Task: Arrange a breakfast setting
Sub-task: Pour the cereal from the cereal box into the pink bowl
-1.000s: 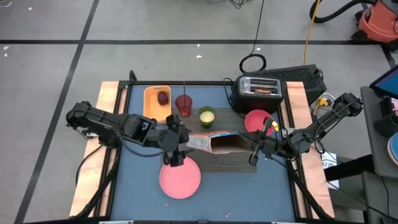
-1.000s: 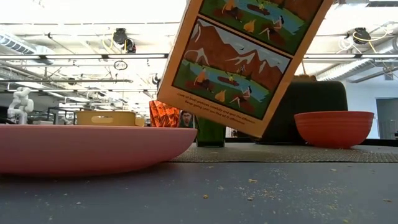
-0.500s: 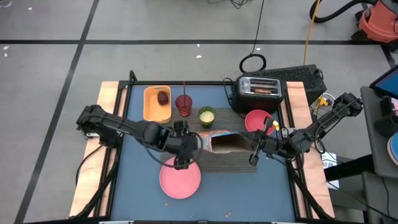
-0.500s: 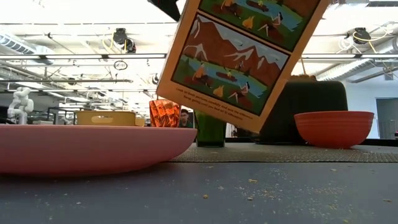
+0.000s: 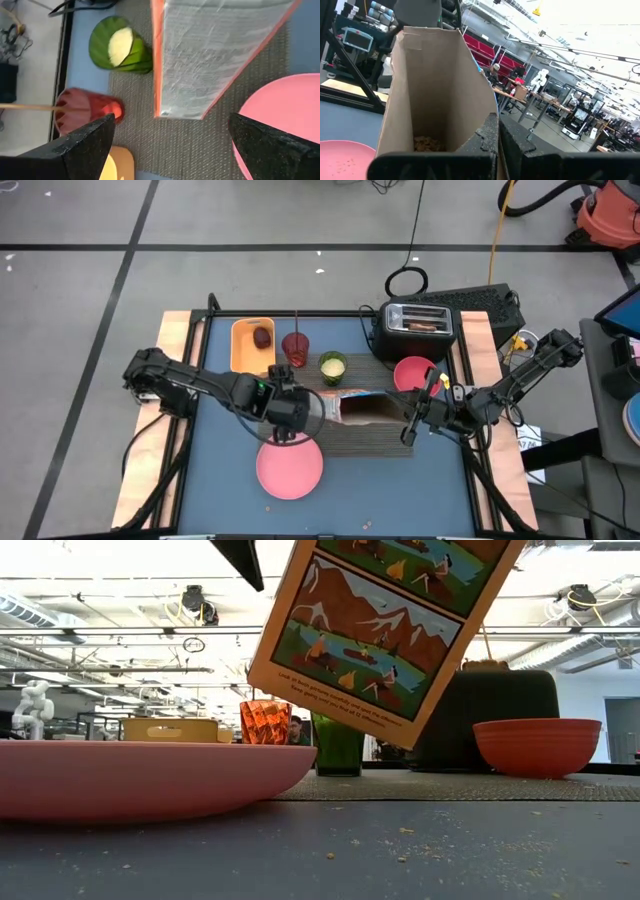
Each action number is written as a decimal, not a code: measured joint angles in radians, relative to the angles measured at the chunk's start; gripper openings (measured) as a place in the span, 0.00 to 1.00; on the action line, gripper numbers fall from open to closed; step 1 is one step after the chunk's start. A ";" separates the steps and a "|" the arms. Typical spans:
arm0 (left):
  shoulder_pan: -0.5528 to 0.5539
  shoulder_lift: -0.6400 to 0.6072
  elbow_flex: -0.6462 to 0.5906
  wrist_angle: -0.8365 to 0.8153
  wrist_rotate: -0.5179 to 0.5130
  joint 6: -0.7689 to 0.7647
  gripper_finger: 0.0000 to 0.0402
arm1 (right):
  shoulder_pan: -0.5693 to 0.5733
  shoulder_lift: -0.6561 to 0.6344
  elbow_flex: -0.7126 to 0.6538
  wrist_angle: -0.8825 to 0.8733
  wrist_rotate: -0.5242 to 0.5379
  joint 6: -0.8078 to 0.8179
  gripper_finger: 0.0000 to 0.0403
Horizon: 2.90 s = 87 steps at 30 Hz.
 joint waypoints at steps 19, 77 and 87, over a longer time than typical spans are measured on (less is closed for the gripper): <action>-0.010 -0.473 -0.995 1.124 0.054 -0.059 0.97 | 0.000 0.000 0.000 0.058 -0.002 0.004 0.00; 0.078 -0.336 -1.135 1.853 0.020 0.242 0.97 | 0.002 0.000 0.000 0.305 -0.080 0.008 0.00; 0.077 -0.322 -1.136 2.014 0.066 0.287 0.97 | 0.002 -0.001 0.000 0.343 -0.080 0.000 0.00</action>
